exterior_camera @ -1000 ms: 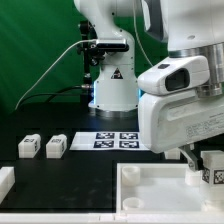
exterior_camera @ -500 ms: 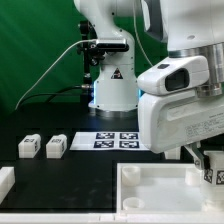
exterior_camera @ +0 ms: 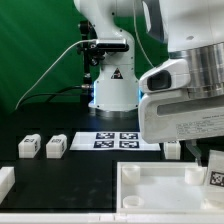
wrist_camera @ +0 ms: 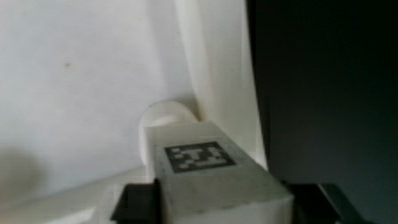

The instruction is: Assemble one leg

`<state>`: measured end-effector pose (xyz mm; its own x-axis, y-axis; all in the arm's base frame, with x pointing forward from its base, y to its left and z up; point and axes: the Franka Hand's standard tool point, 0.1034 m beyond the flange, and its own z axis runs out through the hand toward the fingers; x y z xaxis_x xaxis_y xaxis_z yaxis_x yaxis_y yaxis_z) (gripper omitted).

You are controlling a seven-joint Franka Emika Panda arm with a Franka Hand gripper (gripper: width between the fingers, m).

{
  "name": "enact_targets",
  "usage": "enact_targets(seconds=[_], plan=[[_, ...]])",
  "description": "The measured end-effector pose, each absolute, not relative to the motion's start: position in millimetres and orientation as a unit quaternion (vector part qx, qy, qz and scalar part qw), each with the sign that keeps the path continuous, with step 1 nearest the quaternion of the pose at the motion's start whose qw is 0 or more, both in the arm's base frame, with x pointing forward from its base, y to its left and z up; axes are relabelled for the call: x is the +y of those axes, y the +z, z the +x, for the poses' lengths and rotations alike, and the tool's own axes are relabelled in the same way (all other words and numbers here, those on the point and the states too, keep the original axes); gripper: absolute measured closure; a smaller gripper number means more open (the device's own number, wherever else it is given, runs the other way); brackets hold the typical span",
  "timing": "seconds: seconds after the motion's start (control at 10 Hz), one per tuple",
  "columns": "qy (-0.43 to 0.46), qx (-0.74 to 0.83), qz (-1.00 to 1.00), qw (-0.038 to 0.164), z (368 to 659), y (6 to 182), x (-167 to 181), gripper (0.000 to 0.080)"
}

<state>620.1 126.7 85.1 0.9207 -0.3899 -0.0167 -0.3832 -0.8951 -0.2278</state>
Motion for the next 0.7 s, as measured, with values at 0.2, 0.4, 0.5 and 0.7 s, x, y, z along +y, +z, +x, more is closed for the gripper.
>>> enact_targets(seconds=[0.2,0.4,0.5,0.7], plan=[[0.005,0.342,-0.931,0.126,620.3,85.5,128.5,0.0476],[0.015,0.42,-0.898,0.13,619.8,86.2,133.1,0.0476],[0.018,0.438,-0.889,0.131,619.8,86.3,133.9,0.0476],[0.019,0.444,-0.886,0.132,619.8,86.3,134.5,0.041]])
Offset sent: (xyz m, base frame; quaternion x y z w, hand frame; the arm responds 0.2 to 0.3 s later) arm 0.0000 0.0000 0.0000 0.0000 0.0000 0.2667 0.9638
